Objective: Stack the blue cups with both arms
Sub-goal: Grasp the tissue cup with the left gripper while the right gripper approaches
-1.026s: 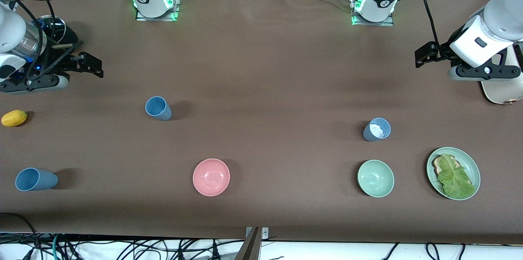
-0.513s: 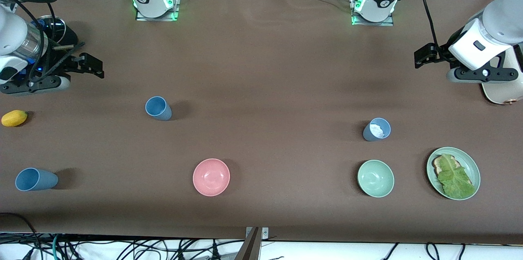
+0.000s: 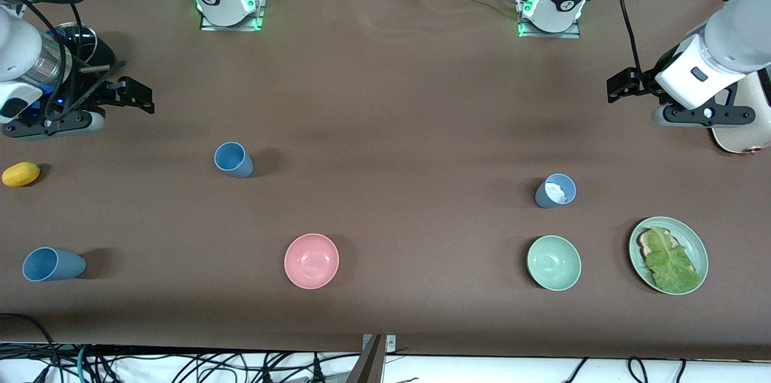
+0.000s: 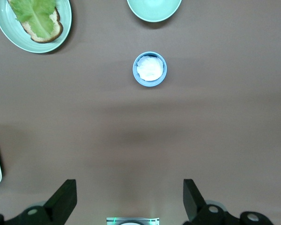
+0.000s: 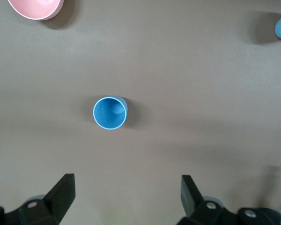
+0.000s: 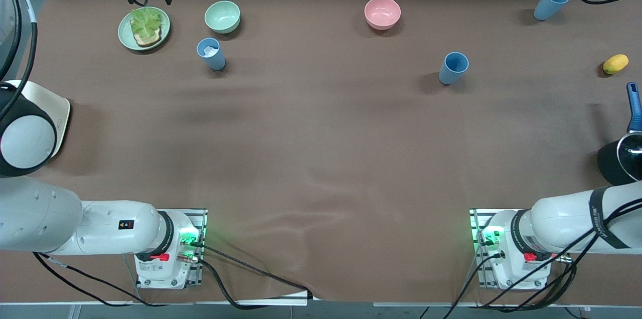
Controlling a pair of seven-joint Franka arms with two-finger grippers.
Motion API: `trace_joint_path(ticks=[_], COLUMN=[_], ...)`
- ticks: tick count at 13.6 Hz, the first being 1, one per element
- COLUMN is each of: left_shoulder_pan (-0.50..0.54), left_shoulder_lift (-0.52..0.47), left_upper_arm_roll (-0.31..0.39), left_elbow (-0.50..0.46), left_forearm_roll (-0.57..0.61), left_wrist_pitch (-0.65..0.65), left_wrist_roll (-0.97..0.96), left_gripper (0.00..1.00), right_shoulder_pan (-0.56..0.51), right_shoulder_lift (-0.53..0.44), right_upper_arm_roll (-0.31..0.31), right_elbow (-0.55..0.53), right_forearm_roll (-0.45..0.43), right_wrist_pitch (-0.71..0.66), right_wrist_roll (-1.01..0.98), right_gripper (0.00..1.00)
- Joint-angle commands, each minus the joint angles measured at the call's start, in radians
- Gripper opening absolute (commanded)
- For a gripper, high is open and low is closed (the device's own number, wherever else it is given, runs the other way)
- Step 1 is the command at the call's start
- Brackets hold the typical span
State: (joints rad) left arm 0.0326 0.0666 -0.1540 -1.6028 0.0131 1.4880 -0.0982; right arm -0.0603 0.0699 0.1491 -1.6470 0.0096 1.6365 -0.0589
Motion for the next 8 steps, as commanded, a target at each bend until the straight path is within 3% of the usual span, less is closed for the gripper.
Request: trace_joint_path(ticks=[1, 8], left_shoulder_pan=[0.001, 0.029], left_shoulder_lift=[0.064, 0.29], left_upper_arm_roll=[0.002, 0.002], left_elbow=[0.024, -0.046], left_forearm_roll=[-0.004, -0.002], left_wrist_pitch=[0.038, 0.452], left_wrist_roll=[0.02, 0.06], left_gripper=[1.0, 0.99], right_shoulder_pan=[-0.004, -0.001], right_shoulder_lift=[0.005, 0.025], right_upper_arm_roll=[0.007, 0.007], right_elbow=[0.019, -0.019], right_forearm_roll=[-0.003, 0.0], right_wrist_pitch=[-0.018, -0.011], right_wrist_roll=[-0.025, -0.021], right_gripper=[1.0, 1.0])
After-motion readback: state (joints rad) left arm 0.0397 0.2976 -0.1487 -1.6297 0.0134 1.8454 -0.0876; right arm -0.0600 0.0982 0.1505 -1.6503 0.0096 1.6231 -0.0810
